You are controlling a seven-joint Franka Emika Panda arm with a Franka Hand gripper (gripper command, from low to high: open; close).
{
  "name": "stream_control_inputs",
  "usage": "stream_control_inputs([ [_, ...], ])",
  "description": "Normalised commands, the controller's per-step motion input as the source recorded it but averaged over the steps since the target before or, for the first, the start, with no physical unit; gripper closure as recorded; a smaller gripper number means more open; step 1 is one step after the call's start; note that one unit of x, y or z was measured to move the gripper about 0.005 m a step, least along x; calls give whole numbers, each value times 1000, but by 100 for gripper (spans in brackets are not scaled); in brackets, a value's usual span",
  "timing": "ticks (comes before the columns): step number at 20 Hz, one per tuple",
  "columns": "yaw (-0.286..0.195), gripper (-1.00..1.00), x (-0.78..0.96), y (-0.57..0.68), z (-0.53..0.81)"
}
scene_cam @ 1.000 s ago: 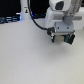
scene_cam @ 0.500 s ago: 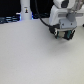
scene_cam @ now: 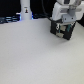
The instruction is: Open the kcup holder, insert the kcup into the holder, and close the kcup holder
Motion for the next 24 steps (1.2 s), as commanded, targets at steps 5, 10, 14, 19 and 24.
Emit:
stream_control_inputs([
  [5,91,-100,-631,481,57],
  [10,92,-100,-311,390,649],
  [14,39,-100,50,155,941],
  [19,-2,-100,19,-8,7],
  [24,1,-100,6,-9,-1],
])
